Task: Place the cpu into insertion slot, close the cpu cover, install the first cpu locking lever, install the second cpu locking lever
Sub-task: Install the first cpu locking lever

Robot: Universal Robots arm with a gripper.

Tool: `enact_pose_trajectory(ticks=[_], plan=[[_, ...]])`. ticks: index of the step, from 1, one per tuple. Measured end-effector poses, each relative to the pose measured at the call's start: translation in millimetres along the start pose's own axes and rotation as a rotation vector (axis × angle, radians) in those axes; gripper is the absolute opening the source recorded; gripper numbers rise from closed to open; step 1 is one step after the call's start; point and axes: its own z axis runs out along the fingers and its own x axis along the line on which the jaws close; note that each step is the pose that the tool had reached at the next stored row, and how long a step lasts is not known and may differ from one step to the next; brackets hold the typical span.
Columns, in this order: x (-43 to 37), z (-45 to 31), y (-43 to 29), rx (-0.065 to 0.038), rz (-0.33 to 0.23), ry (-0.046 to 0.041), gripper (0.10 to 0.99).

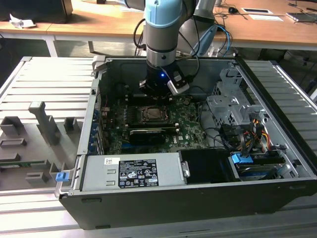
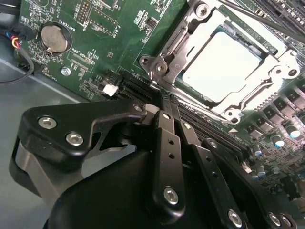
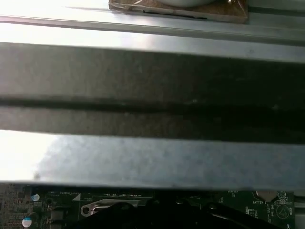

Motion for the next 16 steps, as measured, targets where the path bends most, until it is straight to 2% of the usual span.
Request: enact_pose_trajectory(ticks=[5, 9, 11, 13, 16], plan=[[0.2, 2.4, -0.3, 0.003, 0.000, 0.0001, 0.106], [0.0, -0.9, 0.2, 0.002, 0.000, -0.0001, 0.106], [0.0, -0.7, 0.2, 0.009, 0.000, 0.0002, 0.106], [0.1, 1.2, -0.2, 0.024, -0.001, 0.0011, 0.106], [0.2, 2.7, -0.4, 0.031, -0.002, 0.0016, 0.106]])
